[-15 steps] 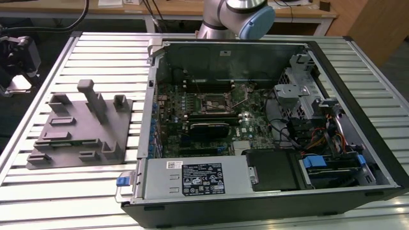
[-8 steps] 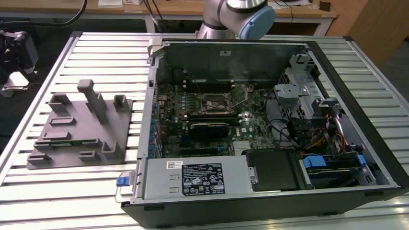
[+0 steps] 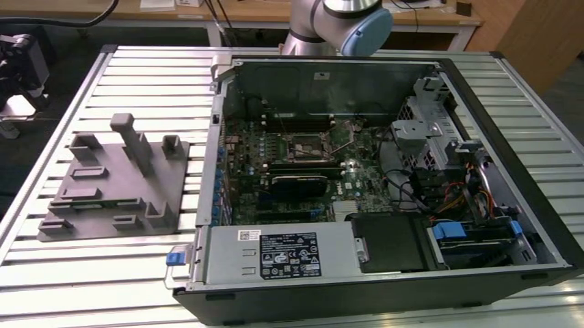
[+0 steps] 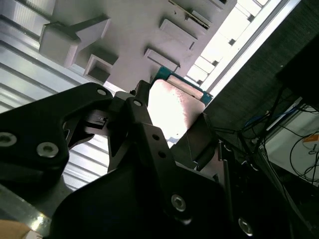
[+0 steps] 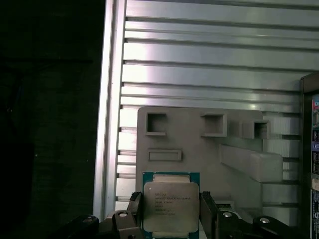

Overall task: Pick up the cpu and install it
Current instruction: 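Pick up the cpu and move it towards the insertion slot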

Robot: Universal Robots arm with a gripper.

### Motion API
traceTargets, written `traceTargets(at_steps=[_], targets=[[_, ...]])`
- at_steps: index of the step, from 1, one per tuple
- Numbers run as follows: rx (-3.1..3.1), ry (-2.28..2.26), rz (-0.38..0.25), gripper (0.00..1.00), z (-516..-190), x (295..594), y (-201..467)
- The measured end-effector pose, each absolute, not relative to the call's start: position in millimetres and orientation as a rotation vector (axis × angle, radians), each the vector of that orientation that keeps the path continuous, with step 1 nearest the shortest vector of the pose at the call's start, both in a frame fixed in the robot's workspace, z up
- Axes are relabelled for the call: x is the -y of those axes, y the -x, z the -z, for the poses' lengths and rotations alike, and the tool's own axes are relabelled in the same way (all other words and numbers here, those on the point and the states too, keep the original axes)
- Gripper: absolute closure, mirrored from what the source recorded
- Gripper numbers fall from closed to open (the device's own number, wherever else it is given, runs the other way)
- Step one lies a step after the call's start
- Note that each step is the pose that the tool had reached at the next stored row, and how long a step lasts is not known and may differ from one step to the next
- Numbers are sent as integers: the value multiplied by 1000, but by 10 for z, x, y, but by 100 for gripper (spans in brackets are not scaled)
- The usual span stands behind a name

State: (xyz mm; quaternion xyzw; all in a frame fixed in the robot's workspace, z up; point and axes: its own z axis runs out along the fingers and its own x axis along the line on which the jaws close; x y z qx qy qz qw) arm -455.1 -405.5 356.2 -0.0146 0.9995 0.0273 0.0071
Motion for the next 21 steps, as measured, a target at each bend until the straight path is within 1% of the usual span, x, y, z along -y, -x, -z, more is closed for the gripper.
traceTargets(at_steps=[21], targets=[[-3126,46,-85,45,-3910,4039,4551]])
